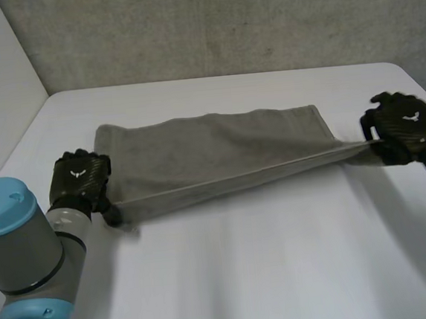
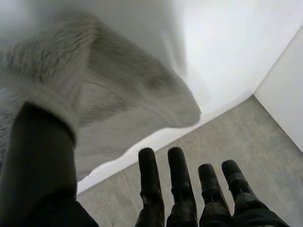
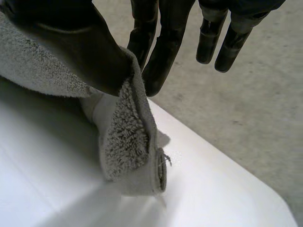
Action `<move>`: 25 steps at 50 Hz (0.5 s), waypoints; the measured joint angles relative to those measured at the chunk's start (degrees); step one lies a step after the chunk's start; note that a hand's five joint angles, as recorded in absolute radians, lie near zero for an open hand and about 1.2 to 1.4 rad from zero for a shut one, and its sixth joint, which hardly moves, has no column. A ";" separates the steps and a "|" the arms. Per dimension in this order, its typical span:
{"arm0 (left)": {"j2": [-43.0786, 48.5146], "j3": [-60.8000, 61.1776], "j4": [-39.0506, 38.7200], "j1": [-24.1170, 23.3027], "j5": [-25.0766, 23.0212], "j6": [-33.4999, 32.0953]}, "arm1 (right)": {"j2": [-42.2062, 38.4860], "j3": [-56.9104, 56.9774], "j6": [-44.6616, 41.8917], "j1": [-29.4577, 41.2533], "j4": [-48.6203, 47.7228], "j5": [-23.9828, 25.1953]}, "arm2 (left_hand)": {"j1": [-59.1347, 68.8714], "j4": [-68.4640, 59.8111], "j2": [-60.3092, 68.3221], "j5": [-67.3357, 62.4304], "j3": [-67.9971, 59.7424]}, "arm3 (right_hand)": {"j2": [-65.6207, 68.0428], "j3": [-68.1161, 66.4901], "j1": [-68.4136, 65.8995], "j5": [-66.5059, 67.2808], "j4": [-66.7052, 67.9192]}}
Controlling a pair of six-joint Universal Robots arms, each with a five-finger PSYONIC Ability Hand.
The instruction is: Fold the towel.
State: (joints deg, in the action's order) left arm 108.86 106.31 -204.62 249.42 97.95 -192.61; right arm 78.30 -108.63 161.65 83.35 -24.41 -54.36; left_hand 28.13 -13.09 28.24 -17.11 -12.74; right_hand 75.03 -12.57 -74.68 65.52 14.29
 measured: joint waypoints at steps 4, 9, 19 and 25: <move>-0.41 -0.39 0.01 -0.49 0.04 -0.04 | 1.18 -0.30 0.05 -3.05 0.75 2.13 | -0.56 0.00 -0.83 1.30 0.00 | 0.00 0.00 -0.01 0.00 0.00; -0.09 -0.43 0.01 -0.95 0.05 -0.05 | 1.39 -1.01 -0.02 -5.27 1.21 4.24 | -0.56 0.00 -0.85 1.30 0.00 | 0.02 0.00 0.00 0.00 0.00; 0.50 1.26 0.93 -1.61 -0.06 -0.10 | 1.19 -1.82 -0.23 -7.50 1.94 7.03 | 20.67 0.00 21.02 -20.32 0.00 | 0.54 0.00 0.00 0.00 0.00; -0.16 2.34 3.98 -1.68 -1.25 -0.41 | 1.54 -1.89 -0.58 -8.28 4.08 8.98 | 44.05 0.00 47.47 -46.49 0.00 | 0.54 0.00 0.00 0.00 0.00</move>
State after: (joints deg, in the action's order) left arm 108.70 108.66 -200.64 247.74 96.70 -193.02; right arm 79.84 -110.53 161.07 75.07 -20.34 -45.38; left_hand 72.18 -13.09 75.70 -63.60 -12.73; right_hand 75.57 -12.57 -74.68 65.52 14.29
